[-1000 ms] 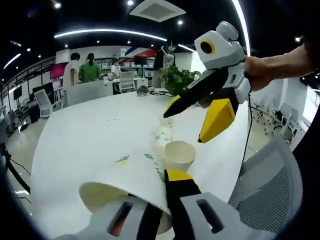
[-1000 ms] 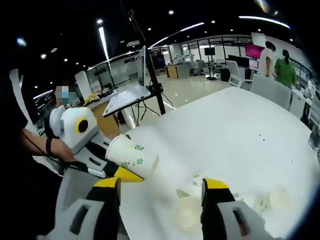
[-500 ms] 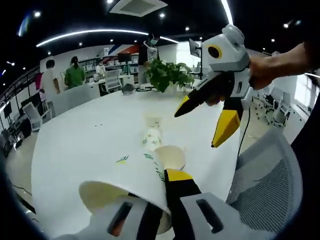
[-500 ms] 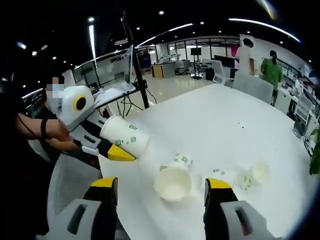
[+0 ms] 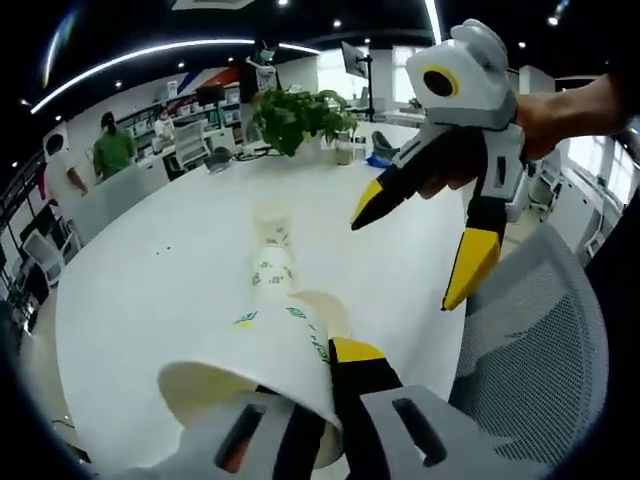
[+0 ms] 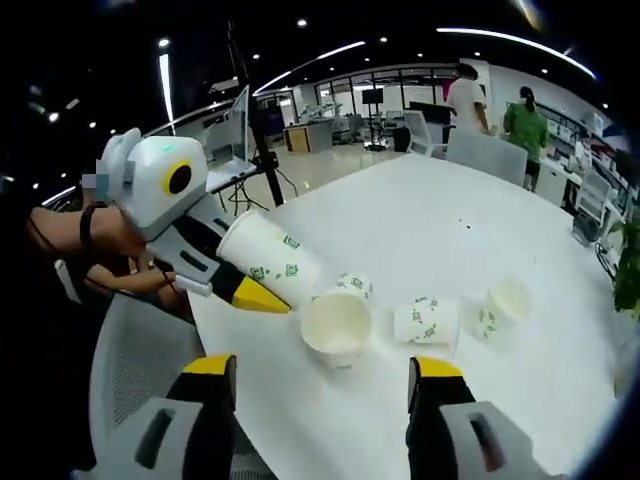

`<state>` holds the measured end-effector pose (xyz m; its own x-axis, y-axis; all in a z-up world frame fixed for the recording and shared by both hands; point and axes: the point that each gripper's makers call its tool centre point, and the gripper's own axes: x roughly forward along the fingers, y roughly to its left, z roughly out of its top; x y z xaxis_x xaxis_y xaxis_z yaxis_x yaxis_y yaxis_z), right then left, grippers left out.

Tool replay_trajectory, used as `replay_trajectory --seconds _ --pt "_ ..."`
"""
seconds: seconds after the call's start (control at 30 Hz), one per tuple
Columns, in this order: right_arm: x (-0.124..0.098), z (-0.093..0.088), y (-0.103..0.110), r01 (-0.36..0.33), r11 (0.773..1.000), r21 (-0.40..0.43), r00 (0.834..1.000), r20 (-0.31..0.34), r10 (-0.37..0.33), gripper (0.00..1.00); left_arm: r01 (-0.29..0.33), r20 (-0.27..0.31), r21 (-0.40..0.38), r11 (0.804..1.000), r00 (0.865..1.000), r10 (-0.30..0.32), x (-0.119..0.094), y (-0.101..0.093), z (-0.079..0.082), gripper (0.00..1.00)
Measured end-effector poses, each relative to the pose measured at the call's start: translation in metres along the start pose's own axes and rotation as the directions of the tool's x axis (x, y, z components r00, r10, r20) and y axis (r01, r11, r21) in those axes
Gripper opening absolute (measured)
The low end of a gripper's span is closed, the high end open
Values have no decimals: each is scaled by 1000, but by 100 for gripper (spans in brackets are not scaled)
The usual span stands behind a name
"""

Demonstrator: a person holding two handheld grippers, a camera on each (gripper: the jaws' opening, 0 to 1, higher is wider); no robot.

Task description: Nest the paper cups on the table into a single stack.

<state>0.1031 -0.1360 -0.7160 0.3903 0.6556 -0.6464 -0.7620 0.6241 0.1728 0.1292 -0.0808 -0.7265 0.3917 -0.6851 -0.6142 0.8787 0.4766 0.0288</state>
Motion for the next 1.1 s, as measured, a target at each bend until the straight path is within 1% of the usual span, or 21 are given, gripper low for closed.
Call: replay_trajectory --seconds 0.2,0.27,0.4,0.57,0.73,1.1 --pt "-5 -5 -3 11 1000 20 1000 8 -11 70 0 -34 17 1000 999 1 7 3 -1 0" --pt "-6 -6 -2 10 1000 30 1000 13 -10 69 1 -47 5 1000 999 -1 10 7 -2 0" --pt "-4 -10 0 9 999 37 1000 12 -9 69 8 -59 -1 1000 998 -8 13 2 -1 0" --pt "-2 -11 -2 5 999 43 1000 20 -6 69 7 -75 1 1000 997 -7 19 3 1 0" --pt "-3 -10 -3 5 999 49 1000 22 -6 69 7 -91 -3 1000 996 -7 22 2 0 0" --pt "-2 -12 -4 1 998 56 1000 11 -1 69 10 -98 -11 1000 995 -11 26 2 -3 1"
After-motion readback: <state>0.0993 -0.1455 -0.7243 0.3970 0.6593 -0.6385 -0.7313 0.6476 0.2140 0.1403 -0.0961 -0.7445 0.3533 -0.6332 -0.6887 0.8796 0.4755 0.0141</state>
